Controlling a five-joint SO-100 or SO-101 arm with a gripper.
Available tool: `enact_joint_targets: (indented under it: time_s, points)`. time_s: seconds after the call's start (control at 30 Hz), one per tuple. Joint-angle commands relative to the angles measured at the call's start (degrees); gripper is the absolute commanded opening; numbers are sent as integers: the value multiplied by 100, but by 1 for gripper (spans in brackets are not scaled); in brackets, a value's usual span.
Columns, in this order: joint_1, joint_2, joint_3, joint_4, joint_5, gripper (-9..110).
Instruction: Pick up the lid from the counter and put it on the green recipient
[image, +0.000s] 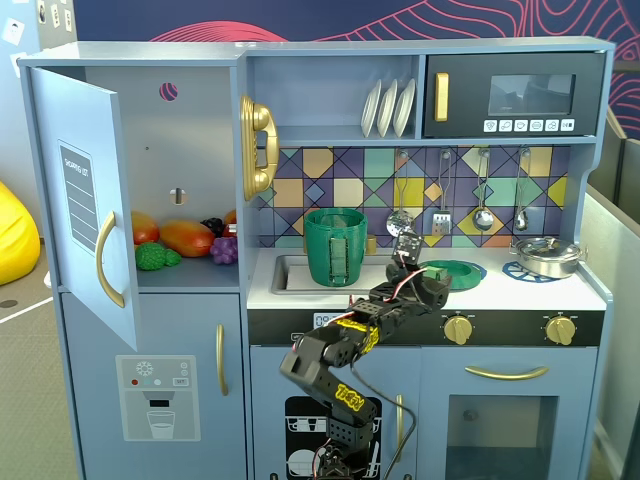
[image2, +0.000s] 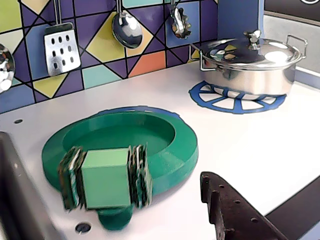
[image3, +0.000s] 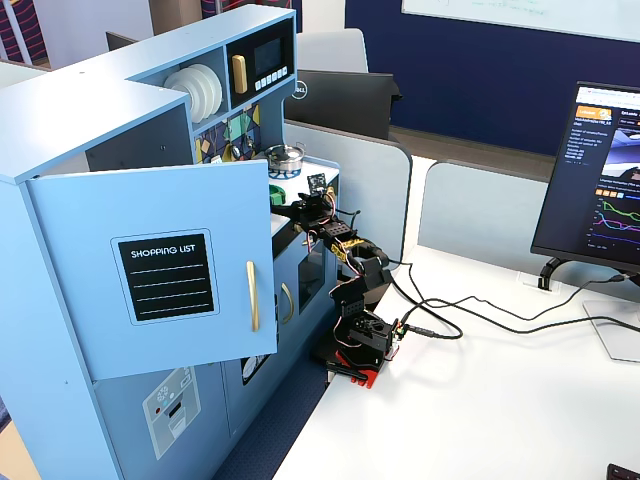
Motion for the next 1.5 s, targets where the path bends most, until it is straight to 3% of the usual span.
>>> enact_joint_targets:
  time_s: [0.0, 0.63, 1.1, 1.33, 1.47]
  points:
    - [-53, -466, -826, -237, -123, 51]
    - [-360, -2276, -2382, -352, -255, 47]
    - [-316, -2575, -2435, -396, -246, 43]
    - [-352, -2575, -2364, -413, -281, 37]
    - [-413, -2549, -2312, -378, -343, 24]
